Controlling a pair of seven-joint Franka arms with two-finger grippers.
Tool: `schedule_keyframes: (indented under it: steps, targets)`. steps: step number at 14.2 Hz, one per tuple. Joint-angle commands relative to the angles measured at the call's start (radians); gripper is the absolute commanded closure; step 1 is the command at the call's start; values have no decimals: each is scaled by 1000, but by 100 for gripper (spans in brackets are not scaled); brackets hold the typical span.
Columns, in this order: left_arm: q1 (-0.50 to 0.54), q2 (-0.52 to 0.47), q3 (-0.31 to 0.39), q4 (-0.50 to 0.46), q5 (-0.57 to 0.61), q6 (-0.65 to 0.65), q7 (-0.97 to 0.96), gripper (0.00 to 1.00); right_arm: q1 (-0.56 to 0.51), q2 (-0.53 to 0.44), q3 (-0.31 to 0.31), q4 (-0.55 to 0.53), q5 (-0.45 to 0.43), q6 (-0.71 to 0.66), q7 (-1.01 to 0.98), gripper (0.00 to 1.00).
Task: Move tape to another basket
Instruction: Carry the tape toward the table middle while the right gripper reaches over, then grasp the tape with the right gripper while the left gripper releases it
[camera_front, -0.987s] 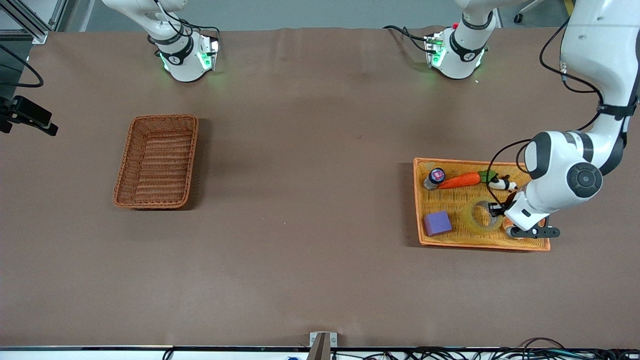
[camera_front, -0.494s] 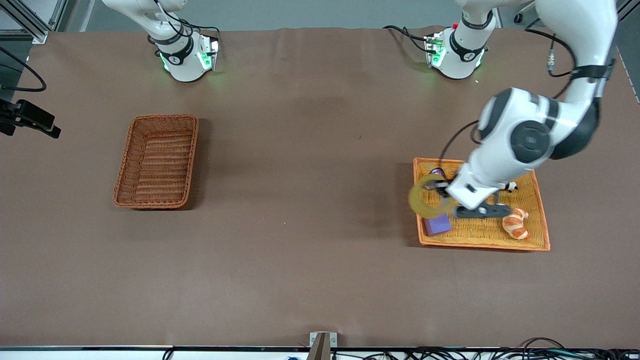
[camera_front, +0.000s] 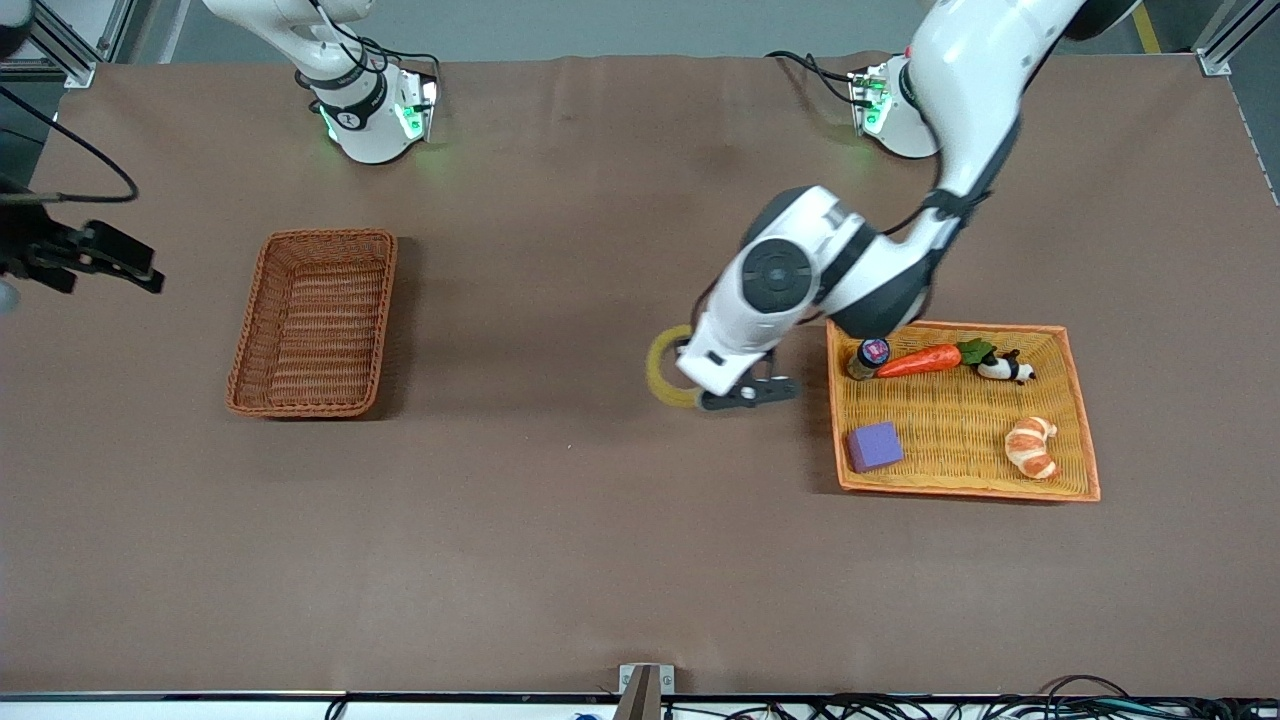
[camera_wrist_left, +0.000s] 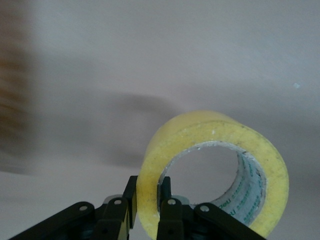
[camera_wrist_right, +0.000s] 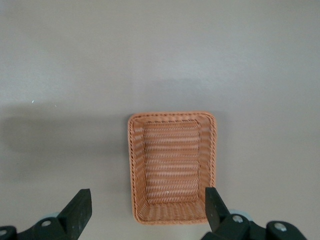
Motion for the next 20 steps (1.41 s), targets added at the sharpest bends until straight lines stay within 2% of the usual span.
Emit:
schedule_keyframes:
  steps: [1,6,7,8,9,12,16,19,20]
  targets:
    - [-109,107,47,104,25,69,-70,97,41,36,6,-47,23,60,1,0]
    - [-312,232,205,109,23,297,-151,95,47,61,118,-219,46,249,65,0]
    - [-333,236,225,109,22,299,-153,89,49,64,146,-254,46,287,103,0]
    - [-334,230,231,107,19,299,-151,68,49,66,169,-279,46,318,125,0]
    - [-332,226,231,107,20,299,-151,1,49,73,183,-299,46,338,131,0]
    - [-294,151,234,107,29,273,-139,0,50,127,249,-316,46,389,148,0]
    - [-167,-67,234,97,32,63,-56,0,76,202,330,-362,46,540,290,0]
    - [-20,-202,233,98,32,-95,104,0,173,308,339,-361,20,671,442,0]
    - [25,-239,233,98,32,-144,164,0,200,344,339,-359,-18,715,497,0]
